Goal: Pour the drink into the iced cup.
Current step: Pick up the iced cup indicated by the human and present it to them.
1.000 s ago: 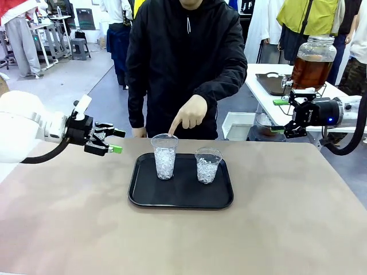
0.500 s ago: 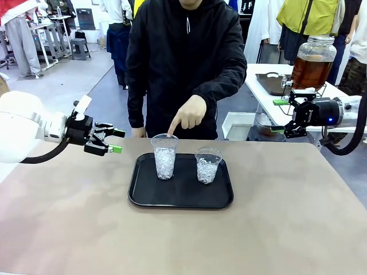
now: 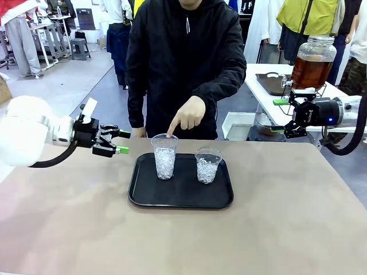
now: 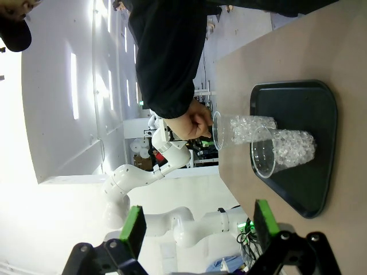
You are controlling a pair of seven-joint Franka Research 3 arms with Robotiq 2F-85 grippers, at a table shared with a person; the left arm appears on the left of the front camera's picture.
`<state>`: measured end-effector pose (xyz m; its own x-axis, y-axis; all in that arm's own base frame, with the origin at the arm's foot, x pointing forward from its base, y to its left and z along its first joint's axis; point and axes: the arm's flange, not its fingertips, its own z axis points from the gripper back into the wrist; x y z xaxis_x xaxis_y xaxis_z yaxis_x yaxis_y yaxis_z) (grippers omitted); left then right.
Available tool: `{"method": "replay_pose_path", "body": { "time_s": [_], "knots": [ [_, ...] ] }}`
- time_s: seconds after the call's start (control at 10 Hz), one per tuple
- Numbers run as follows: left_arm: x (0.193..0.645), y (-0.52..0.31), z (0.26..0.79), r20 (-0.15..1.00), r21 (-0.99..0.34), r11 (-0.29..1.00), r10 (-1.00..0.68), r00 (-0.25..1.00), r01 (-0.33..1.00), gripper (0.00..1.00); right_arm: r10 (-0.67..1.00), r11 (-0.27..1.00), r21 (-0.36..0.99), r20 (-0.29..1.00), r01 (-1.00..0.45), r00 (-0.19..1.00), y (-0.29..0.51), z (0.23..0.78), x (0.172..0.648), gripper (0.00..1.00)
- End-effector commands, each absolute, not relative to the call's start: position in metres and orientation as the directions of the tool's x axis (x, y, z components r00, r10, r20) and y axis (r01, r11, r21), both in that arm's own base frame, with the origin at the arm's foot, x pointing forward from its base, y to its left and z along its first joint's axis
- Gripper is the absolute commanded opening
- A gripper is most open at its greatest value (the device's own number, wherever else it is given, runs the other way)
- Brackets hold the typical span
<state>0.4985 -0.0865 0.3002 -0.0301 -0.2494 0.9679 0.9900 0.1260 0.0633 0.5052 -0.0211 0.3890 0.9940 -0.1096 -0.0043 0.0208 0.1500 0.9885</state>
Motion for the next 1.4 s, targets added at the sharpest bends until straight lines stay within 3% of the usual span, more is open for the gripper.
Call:
{"method": "replay_pose_path", "body": {
  "time_s": [0.0, 0.4, 1.3],
  "knots": [
    [0.501, -0.098, 0.286, 0.966, 0.109, 0.140, -0.247, -0.072, 0.984, 1.00, -0.111, 0.148, 0.989, -0.004, 0.021, 0.994, -0.021, 0.391, 0.505, 1.00],
    [0.507, -0.109, 0.260, 0.977, 0.090, 0.177, -0.206, -0.052, 0.980, 1.00, -0.111, 0.148, 0.989, -0.004, 0.021, 0.994, -0.021, 0.391, 0.505, 1.00],
    [0.516, -0.142, 0.238, 0.987, 0.039, 0.117, -0.156, -0.020, 0.992, 1.00, -0.111, 0.148, 0.989, -0.004, 0.021, 0.994, -0.021, 0.391, 0.505, 1.00]
  ]
}}
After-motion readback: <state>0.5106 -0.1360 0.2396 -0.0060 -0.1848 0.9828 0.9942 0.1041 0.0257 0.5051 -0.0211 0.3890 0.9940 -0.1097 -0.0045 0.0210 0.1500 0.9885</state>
